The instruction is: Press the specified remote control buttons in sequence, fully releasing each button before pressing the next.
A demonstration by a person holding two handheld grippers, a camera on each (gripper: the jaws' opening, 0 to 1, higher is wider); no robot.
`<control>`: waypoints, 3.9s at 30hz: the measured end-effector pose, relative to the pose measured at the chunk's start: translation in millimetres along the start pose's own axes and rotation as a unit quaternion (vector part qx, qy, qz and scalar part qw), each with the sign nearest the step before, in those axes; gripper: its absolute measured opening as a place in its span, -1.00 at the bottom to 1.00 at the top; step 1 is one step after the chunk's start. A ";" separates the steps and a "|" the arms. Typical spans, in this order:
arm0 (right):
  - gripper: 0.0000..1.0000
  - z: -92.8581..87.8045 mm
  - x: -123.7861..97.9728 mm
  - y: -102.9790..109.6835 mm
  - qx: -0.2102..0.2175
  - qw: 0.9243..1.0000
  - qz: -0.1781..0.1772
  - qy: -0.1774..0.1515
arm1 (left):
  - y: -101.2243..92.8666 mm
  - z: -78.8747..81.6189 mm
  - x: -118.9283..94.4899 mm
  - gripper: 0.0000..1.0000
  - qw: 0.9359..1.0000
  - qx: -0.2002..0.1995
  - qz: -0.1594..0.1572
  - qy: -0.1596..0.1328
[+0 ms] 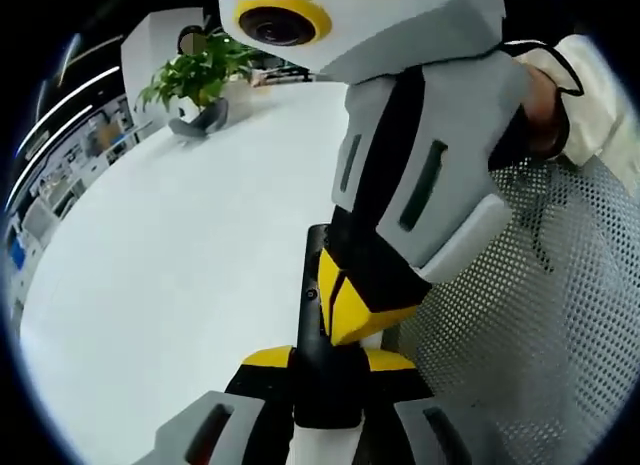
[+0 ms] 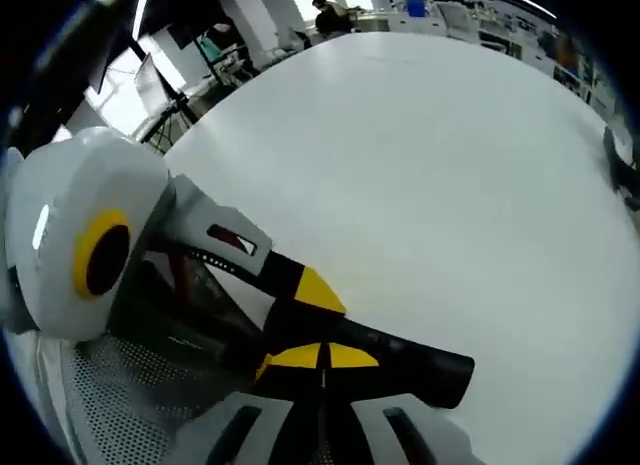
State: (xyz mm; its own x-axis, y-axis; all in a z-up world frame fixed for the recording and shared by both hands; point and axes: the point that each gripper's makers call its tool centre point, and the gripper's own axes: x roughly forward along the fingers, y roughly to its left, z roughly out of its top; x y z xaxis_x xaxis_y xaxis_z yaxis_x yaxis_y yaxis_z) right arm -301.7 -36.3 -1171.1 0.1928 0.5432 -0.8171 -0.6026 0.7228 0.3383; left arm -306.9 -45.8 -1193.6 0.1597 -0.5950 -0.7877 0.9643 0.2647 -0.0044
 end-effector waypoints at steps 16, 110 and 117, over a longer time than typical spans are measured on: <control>-1.00 68.0 -67.5 -31.1 0.024 0.971 -0.075 -0.225 | 1.3 -2.2 -0.4 -0.52 0.999 0.025 -0.020 0.022; 0.62 50.5 -115.9 -70.2 -0.097 0.927 -0.242 -0.270 | 160.0 -1.1 0.8 -0.51 0.994 0.052 -0.022 0.099; 0.60 49.8 -115.1 -70.7 -0.098 0.928 -0.242 -0.267 | 176.3 1.5 3.3 -0.52 0.991 0.061 -0.025 0.113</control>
State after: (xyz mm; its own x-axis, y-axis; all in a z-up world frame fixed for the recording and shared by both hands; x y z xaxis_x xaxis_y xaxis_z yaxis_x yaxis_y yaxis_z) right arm -242.7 -128.7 -1077.7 0.8023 0.3464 -0.4861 -0.4639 0.8744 -0.1425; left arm -136.0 -2.3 -1196.1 0.0727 -0.4162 -0.9064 0.9905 0.1363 0.0169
